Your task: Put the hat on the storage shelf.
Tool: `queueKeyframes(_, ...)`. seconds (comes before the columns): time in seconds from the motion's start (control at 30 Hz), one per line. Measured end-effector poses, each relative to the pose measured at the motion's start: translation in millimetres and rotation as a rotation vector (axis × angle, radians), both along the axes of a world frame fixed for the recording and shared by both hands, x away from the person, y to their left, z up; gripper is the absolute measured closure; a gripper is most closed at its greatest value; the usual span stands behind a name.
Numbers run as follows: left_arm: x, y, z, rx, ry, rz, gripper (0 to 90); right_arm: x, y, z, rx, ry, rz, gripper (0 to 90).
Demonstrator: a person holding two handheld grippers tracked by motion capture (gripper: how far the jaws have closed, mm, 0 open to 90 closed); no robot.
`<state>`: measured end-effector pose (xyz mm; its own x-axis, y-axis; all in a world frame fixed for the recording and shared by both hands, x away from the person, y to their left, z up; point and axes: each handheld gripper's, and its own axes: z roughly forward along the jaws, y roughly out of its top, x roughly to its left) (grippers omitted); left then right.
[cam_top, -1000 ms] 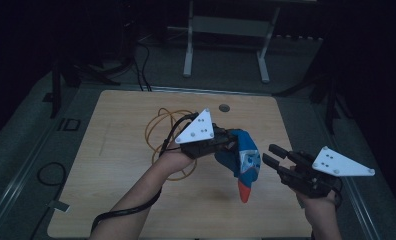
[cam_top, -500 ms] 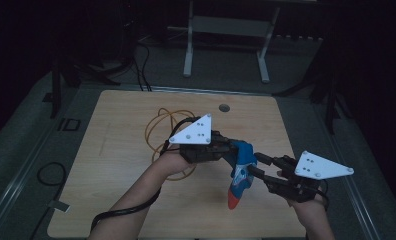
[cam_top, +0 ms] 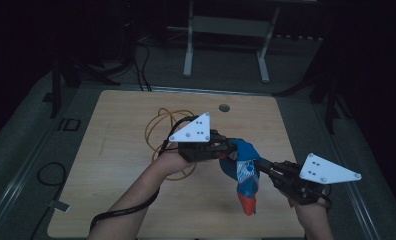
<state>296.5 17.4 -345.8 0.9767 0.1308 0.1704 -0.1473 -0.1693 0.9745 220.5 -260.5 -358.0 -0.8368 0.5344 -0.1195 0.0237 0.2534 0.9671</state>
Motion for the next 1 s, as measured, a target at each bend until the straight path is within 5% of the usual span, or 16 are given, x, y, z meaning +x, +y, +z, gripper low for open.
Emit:
queueKeyframes(0.1,-0.9,-0.5,1.4,-0.007,0.005,0.013,84.0,0.7,-1.2,2.5,0.006,0.000,-0.005,89.5)
queueKeyframes(0.23,-3.8,0.9,4.0,0.003,0.003,0.057,67.1,1.7,-2.7,7.4,0.004,-0.006,-0.005,89.5)
queueKeyframes(0.27,-4.5,1.7,4.9,0.009,0.008,0.075,59.4,1.6,-3.2,8.8,0.007,-0.012,-0.009,89.5)
queueKeyframes(0.37,-5.0,6.4,7.5,0.009,0.008,0.148,54.5,0.9,-5.6,13.7,0.015,-0.023,-0.006,89.5)
queueKeyframes(0.5,-4.2,14.5,10.5,-0.007,0.016,0.236,52.2,0.2,-8.7,18.0,0.024,-0.027,-0.009,89.5)
queueKeyframes(0.73,-18.0,32.6,7.8,-0.003,0.020,0.279,45.7,0.7,-9.6,23.4,0.030,-0.031,-0.028,89.5)
queueKeyframes(1.0,-39.5,79.0,-7.9,-0.005,0.061,0.359,39.4,9.8,-6.6,39.1,0.049,-0.059,-0.050,89.5)
